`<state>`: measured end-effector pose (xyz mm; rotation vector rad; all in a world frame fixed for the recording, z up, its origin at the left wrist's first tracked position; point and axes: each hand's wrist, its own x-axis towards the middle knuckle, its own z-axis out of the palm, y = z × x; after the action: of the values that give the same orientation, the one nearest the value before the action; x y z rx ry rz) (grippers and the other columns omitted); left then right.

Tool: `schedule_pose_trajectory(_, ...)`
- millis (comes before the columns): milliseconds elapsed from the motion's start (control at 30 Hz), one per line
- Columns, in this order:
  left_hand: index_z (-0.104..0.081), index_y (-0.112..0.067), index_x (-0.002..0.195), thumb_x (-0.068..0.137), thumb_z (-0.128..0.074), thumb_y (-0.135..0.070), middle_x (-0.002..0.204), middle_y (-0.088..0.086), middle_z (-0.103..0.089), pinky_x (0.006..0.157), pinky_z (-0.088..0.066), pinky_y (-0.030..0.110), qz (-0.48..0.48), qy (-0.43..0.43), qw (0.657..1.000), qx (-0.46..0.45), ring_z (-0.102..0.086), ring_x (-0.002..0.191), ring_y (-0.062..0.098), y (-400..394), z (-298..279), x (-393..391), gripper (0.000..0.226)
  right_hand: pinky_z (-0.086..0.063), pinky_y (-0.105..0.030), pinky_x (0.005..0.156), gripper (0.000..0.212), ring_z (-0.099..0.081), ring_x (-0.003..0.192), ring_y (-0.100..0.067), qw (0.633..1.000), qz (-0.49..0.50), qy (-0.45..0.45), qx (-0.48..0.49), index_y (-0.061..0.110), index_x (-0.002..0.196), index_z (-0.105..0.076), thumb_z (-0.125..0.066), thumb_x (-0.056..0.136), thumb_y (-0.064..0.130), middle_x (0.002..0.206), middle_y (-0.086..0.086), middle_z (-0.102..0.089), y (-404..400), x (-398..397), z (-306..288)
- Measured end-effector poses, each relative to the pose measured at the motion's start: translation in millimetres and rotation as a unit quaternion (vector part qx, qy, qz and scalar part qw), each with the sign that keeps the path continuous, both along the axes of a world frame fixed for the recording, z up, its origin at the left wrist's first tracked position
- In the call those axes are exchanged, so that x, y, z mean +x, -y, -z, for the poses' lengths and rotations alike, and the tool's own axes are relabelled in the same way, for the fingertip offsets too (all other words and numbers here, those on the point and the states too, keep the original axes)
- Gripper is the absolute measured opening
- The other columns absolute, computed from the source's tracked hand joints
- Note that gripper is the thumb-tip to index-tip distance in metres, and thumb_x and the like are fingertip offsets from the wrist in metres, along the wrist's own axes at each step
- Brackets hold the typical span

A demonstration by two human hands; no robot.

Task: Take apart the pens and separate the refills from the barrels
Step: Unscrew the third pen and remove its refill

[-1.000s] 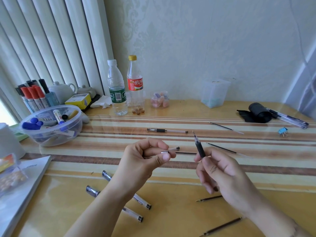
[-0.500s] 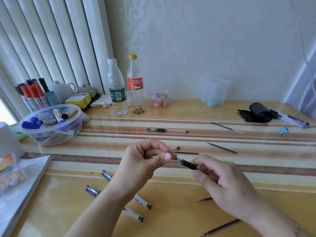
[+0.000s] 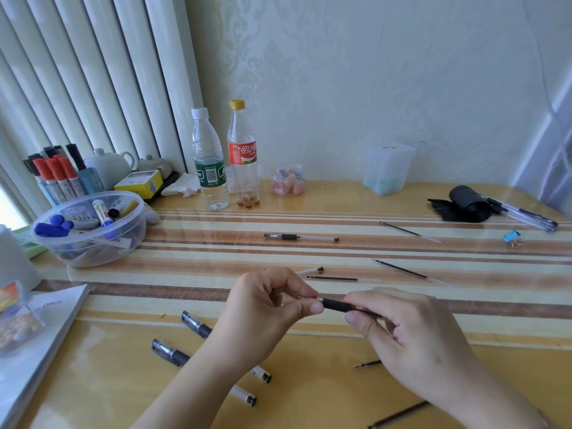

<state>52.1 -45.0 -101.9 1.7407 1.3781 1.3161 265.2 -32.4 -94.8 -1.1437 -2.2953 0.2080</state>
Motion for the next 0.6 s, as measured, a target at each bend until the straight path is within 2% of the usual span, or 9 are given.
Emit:
schedule_pose_trajectory(67,-0.074,-0.029,0.070,0.067,-0.078,-0.040,0.049,-0.007,-0.059,0.047,-0.029,0.017,0.011,-0.034,0.999,0.027,-0.032,0.044,0.005,3.1,-2.1,-0.1,0.012,-0.024,-0.015,0.043,0.040,-0.038,0.043,-0.010,0.996,-0.013,-0.041,-0.074,0.035,0.085,-0.067,-0.037,0.093,0.059,0.047,0.006,-0.048,-0.5,-0.1,-0.1)
schedule_pose_trajectory(133,-0.076,-0.021,0.068,0.072,-0.081,-0.015,0.064,-0.006,-0.072,0.052,-0.032,0.002,0.045,-0.078,0.994,0.060,-0.044,0.043,-0.008,6.8,-6.2,1.9,0.008,-0.025,-0.020,0.048,0.048,-0.030,0.044,-0.008,0.975,-0.051,-0.091,-0.198,0.034,0.082,-0.067,-0.032,0.085,0.066,0.046,0.003,-0.035,0.1,1.5,-0.1)
schedule_pose_trajectory(167,-0.077,-0.015,0.070,0.072,-0.081,-0.006,0.068,-0.012,-0.074,0.053,-0.033,-0.002,0.050,-0.097,0.991,0.077,-0.046,0.046,-0.015,8.5,-7.8,2.7,0.010,-0.026,-0.025,0.049,0.046,-0.030,0.046,-0.009,0.969,-0.063,-0.090,-0.222,0.035,0.084,-0.066,-0.033,0.082,0.066,0.047,0.004,-0.035,-0.1,1.8,0.9)
schedule_pose_trajectory(200,-0.077,-0.014,0.073,0.071,-0.082,-0.006,0.062,-0.022,-0.069,0.052,-0.032,-0.003,0.043,-0.111,0.990,0.076,-0.045,0.045,-0.017,9.7,-9.9,3.2,0.009,-0.027,-0.027,0.049,0.041,-0.031,0.047,-0.009,0.971,-0.066,-0.079,-0.216,0.036,0.087,-0.063,-0.035,0.081,0.066,0.048,0.002,-0.038,-0.6,1.4,0.8)
schedule_pose_trajectory(267,-0.075,-0.024,0.084,0.071,-0.082,-0.027,0.049,-0.033,-0.055,0.046,-0.028,0.004,0.021,-0.120,0.992,0.044,-0.036,0.041,0.000,11.9,-15.2,3.3,0.015,-0.029,-0.022,0.049,0.032,-0.036,0.046,-0.008,0.982,-0.046,-0.065,-0.174,0.036,0.090,-0.055,-0.040,0.084,0.063,0.053,-0.002,-0.051,-1.4,1.9,-0.1)
schedule_pose_trajectory(333,-0.070,-0.032,0.091,0.073,-0.073,-0.047,0.050,-0.031,-0.054,0.044,-0.022,0.013,0.020,-0.107,0.994,0.025,-0.025,0.044,0.008,10.1,-12.4,0.0,0.023,-0.033,-0.020,0.050,0.025,-0.044,0.049,-0.009,0.992,-0.024,-0.044,-0.113,0.034,0.087,-0.049,-0.049,0.085,0.059,0.060,0.004,-0.059,-1.3,3.0,-1.3)
schedule_pose_trajectory(400,-0.070,-0.033,0.085,0.078,-0.064,-0.054,0.047,-0.024,-0.052,0.044,-0.021,0.017,0.020,-0.113,0.993,0.023,-0.024,0.043,0.010,7.9,-11.0,-1.6,0.023,-0.034,-0.019,0.049,0.023,-0.047,0.052,-0.009,0.996,-0.013,-0.023,-0.082,0.033,0.084,-0.046,-0.057,0.084,0.053,0.064,0.006,-0.061,-0.7,3.3,-1.9)
schedule_pose_trajectory(533,-0.073,-0.027,0.082,0.083,-0.073,-0.029,0.049,-0.034,-0.052,0.046,-0.030,0.008,0.007,-0.166,0.986,0.010,-0.041,0.043,0.002,6.6,-9.4,0.4,0.002,-0.029,-0.018,0.048,0.021,-0.049,0.056,-0.010,0.998,-0.007,0.018,-0.064,0.035,0.081,-0.046,-0.051,0.085,0.055,0.063,0.010,-0.058,-1.2,3.2,1.3)
schedule_pose_trajectory(600,-0.071,-0.032,0.086,0.081,-0.076,-0.026,0.045,-0.021,-0.049,0.047,-0.029,0.010,-0.004,-0.176,0.984,0.015,-0.039,0.043,0.005,6.3,-8.1,-0.8,0.009,-0.030,-0.017,0.046,0.031,-0.049,0.055,-0.010,0.998,-0.005,0.013,-0.064,0.034,0.078,-0.050,-0.039,0.086,0.062,0.060,0.009,-0.057,-1.7,3.0,2.1)
